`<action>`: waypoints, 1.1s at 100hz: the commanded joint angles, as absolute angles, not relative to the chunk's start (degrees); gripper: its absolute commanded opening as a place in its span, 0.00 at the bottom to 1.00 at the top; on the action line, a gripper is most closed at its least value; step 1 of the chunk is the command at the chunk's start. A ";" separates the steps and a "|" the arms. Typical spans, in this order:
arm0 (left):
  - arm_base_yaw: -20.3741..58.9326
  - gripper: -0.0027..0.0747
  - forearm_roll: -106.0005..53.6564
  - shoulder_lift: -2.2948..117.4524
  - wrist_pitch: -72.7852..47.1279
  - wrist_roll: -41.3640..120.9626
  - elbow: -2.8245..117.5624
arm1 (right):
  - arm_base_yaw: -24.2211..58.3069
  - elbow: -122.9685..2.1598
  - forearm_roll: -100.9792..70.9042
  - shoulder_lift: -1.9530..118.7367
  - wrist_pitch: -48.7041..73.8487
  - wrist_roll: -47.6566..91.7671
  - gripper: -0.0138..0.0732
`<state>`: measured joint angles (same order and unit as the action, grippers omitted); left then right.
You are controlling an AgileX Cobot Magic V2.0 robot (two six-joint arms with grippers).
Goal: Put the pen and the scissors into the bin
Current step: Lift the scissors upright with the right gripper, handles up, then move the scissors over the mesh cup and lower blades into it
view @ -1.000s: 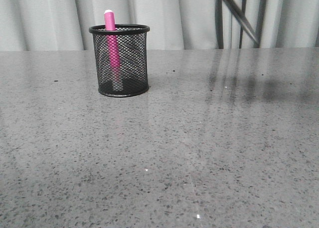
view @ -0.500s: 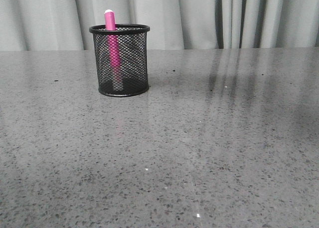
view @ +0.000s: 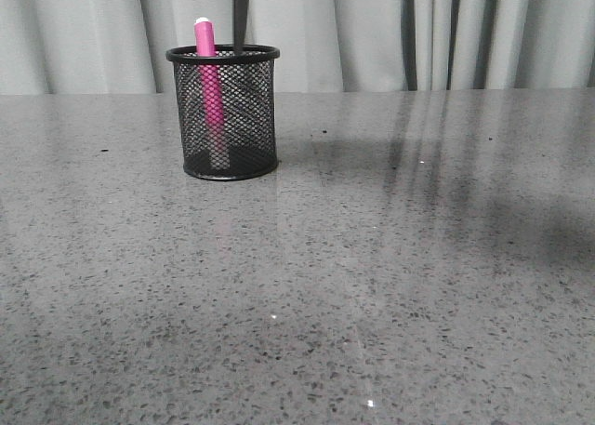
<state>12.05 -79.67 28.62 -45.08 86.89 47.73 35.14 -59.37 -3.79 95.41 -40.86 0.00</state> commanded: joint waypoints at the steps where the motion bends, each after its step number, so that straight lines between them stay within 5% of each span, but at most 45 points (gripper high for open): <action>1: 12.52 0.01 -81.62 29.03 -43.86 86.18 48.91 | 35.30 -62.05 -2.73 94.29 -46.60 0.00 0.08; 110: 12.52 0.01 -81.12 29.03 -44.23 86.18 47.17 | 35.88 -62.16 -2.47 101.67 -36.84 0.00 0.08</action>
